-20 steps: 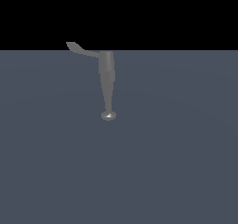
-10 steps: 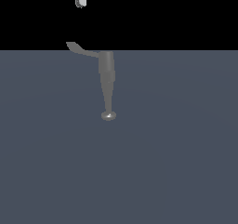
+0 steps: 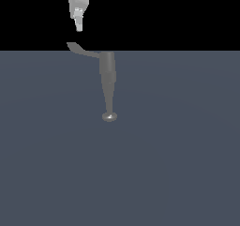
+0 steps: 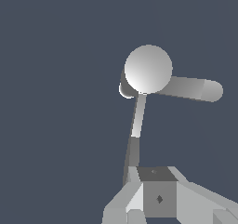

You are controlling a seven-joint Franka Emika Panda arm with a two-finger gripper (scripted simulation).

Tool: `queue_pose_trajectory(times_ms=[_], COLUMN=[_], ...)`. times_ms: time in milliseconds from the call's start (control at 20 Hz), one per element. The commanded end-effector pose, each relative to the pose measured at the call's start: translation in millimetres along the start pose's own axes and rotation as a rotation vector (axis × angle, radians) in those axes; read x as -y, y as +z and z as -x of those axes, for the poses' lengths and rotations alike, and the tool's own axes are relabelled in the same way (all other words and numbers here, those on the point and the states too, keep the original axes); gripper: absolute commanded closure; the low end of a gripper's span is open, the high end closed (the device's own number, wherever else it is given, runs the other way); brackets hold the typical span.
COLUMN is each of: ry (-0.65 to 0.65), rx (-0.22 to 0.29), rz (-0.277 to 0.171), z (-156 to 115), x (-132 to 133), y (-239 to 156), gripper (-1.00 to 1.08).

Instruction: Turn on the faucet by rotating a designated handle.

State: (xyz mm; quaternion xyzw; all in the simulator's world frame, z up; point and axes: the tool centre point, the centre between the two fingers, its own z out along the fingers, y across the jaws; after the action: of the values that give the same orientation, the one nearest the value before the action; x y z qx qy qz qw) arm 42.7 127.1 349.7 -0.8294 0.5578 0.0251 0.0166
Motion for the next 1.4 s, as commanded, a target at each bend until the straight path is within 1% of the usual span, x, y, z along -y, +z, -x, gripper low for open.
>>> queue_pose_trajectory(times_ms=[0,300,650,1000,1350], ry=[0.054,0.144,0.195,0.198,0.198], rx=[-0.014,-0.041,-0.058,-0.060,-0.060], rz=[-0.001,-0.003,-0.006,-0.006,-0.006], z=[2.0,6.4,9.5,10.0,12.9], x=[13.0,34.4,46.3,47.3,30.5], y=[12.5,35.4,49.2,50.7,51.0], gripper=[1.08,1.08,1.08,1.08,1.08])
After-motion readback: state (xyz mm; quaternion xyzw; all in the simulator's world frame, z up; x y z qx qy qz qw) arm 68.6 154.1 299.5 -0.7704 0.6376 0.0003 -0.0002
